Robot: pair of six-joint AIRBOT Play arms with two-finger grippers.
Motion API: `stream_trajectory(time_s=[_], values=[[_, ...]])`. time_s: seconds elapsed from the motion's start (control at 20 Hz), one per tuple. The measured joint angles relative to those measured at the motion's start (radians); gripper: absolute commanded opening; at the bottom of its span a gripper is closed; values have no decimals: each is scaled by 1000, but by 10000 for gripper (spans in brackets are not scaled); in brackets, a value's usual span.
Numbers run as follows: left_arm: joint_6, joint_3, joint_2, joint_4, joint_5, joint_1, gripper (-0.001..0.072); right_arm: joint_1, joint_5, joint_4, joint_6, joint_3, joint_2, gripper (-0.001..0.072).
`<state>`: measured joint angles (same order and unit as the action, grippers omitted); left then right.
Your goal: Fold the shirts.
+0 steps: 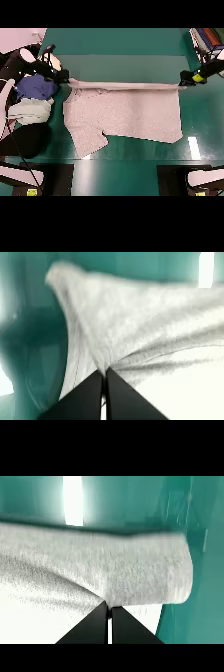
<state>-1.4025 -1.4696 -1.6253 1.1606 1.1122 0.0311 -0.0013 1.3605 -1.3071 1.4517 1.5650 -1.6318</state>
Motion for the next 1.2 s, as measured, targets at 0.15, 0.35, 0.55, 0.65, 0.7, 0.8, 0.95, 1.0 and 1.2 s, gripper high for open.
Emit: stream_trajectory(time_s=[0.15, 0.35, 0.55, 0.65, 0.7, 0.8, 0.95, 1.0, 1.2], values=[[-3, 67, -1, 5, 1, 0, 161, 10, -45, 1, -1, -121, 35, 51], [-39, 99, 6, 9, 10, 2, 526, 14, -71, 31, 2, -195, 63, 375], [-59, 129, 93, 64, 64, 6, 527, -5, -37, 61, 3, -215, 141, 374], [-63, 198, 177, 100, 97, 6, 527, -15, 3, 67, 1, -219, 203, 374], [-63, 255, 229, 112, 108, 6, 527, -19, 22, 70, -1, -220, 238, 374], [-66, 394, 334, 106, 120, 6, 527, -23, 50, 74, -3, -221, 304, 375], [-67, 618, 478, 50, 122, 6, 527, -26, 70, 75, -5, -222, 388, 375], [-67, 688, 517, 27, 114, 6, 528, -26, 74, 77, -5, -222, 410, 375], [-51, 876, 593, -66, 37, 6, 527, -27, 84, 77, -6, -222, 468, 375]])
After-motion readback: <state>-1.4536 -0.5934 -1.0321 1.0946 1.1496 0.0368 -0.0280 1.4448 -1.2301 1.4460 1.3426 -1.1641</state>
